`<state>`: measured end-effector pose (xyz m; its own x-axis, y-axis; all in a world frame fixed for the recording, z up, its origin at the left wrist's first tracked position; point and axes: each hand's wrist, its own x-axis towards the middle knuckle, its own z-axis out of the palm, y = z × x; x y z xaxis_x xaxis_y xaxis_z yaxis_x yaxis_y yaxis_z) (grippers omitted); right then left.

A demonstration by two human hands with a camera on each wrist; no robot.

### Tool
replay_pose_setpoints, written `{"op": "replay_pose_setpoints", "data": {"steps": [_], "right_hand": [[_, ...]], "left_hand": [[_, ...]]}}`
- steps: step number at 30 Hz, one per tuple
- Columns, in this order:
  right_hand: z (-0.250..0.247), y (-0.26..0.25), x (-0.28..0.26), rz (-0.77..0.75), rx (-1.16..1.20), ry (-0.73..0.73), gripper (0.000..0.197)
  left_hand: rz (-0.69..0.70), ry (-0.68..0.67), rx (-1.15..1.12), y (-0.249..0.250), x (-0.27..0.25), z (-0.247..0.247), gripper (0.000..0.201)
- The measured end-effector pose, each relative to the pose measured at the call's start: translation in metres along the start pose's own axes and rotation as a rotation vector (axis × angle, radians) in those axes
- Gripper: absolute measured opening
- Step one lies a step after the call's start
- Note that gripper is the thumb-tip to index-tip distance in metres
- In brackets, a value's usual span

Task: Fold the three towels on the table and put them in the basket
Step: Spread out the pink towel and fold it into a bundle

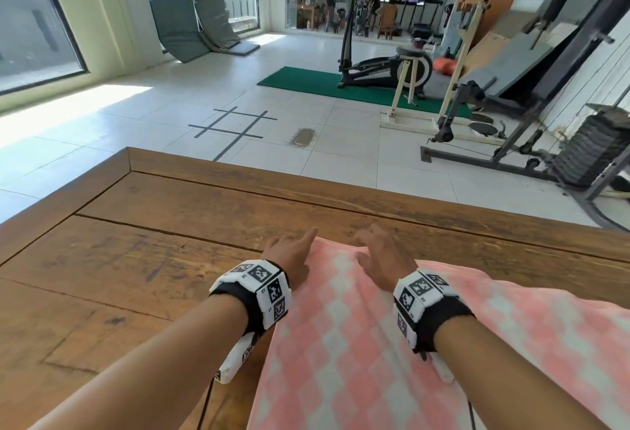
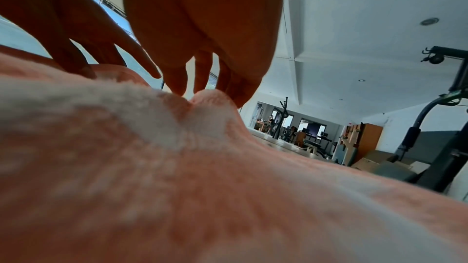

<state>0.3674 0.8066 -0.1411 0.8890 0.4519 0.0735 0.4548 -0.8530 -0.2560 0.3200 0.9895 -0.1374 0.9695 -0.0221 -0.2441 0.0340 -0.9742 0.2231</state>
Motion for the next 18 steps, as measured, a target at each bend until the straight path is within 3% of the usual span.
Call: {"op": "replay_pose_setpoints", "data": {"steps": [4, 8, 14, 18], "right_hand": [[-0.012, 0.005, -0.029, -0.084, -0.106, 0.036, 0.027], [-0.025, 0.028, -0.079, 0.013, -0.122, -0.020, 0.036], [-0.049, 0.085, -0.175, 0.227, -0.159, -0.251, 0.047], [-0.067, 0.138, -0.235, 0.368, -0.164, -0.330, 0.052]], "left_hand": [[0.011, 0.089, 0.103, 0.011, -0.007, -0.007, 0.076], [0.149, 0.161, 0.217, 0.051, -0.041, -0.003, 0.064], [0.418, -0.068, 0.194, 0.145, -0.095, 0.029, 0.060], [0.489, -0.195, 0.174, 0.213, -0.120, 0.060, 0.061]]}}
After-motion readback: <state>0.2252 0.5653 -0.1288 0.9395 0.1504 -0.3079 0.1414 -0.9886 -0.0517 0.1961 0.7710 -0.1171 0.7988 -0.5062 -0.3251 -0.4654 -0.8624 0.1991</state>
